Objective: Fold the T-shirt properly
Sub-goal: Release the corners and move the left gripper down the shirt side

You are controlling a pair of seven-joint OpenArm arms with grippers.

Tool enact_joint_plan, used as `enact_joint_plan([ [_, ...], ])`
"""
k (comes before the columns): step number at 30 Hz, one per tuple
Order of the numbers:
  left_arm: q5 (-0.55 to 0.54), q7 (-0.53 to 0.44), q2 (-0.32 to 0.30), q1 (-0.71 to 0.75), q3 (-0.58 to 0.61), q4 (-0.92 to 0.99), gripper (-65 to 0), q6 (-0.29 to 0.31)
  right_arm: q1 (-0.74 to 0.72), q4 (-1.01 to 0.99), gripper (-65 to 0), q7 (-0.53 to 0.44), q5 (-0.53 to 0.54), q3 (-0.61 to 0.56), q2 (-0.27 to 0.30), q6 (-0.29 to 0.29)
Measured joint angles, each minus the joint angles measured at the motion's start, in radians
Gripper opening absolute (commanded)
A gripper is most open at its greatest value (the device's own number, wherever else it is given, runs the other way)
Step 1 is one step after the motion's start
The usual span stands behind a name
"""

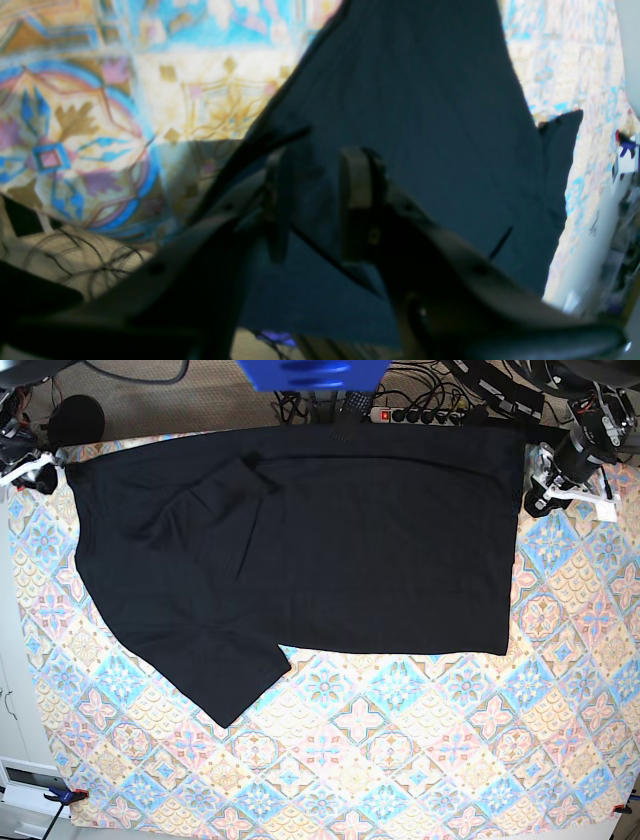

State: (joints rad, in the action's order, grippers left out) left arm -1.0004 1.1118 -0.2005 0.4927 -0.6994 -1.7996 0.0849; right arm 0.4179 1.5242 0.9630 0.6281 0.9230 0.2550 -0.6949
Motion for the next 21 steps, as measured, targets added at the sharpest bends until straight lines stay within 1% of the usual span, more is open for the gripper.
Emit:
enact_joint_plan([
  [3, 0.001, -0.004, 0.0, -0.01, 0.001, -0.051, -48.7, 0.0, -0.002, 0.034, -44.8, -0.001, 0.0, 0.0, 0.0, 0.0],
  [5, 0.012, 0.004, -0.005, -0.046, 0.001, -0.048, -48.6, -0.002, 0.001, 0.054, -44.8, 0.003, -0.003, 0.0, 0.0, 0.0],
  [7, 0.016, 0.006, -0.028, -0.09, 0.003, -0.04, -48.6, -0.001, 0.001, 0.071, -44.8, 0.003, -0.002, -0.001, -0.002, -0.001],
  [9, 0.019, -0.014, -0.05, -0.142, 0.003, -0.019, -48.5, 0.002, -0.002, 0.081, -44.8, 0.002, -0.003, -0.003, 0.001, 0.0],
  [11, 0.05, -0.016, -0.053, -0.206, 0.004, 0.035, -48.5, -0.001, -0.014, 0.084, -44.8, 0.004, 0.0, -0.008, 0.002, -0.001],
  [13, 0.083, 0.003, -0.064, -0.263, 0.023, 0.114, -48.4, -0.002, -0.04, 0.083, -44.8, 0.029, -0.013, -0.025, 0.0, 0.0],
  [15, 0.116, 0.002, -0.088, -0.336, 0.061, 0.21, -48.4, -0.001, -0.078, 0.082, -44.8, 0.06, -0.014, -0.05, 0.004, -0.002],
  [18, 0.154, -0.009, -0.118, -0.457, 0.108, 0.344, -48.4, -0.002, -0.121, 0.084, -44.8, 0.072, 0.0, -0.084, 0.005, -0.001],
  [21, 0.19, -0.016, -0.118, -0.564, 0.12, 0.443, -48.4, 0.005, -0.147, 0.084, -44.8, 0.075, -0.002, -0.128, 0.003, -0.001],
])
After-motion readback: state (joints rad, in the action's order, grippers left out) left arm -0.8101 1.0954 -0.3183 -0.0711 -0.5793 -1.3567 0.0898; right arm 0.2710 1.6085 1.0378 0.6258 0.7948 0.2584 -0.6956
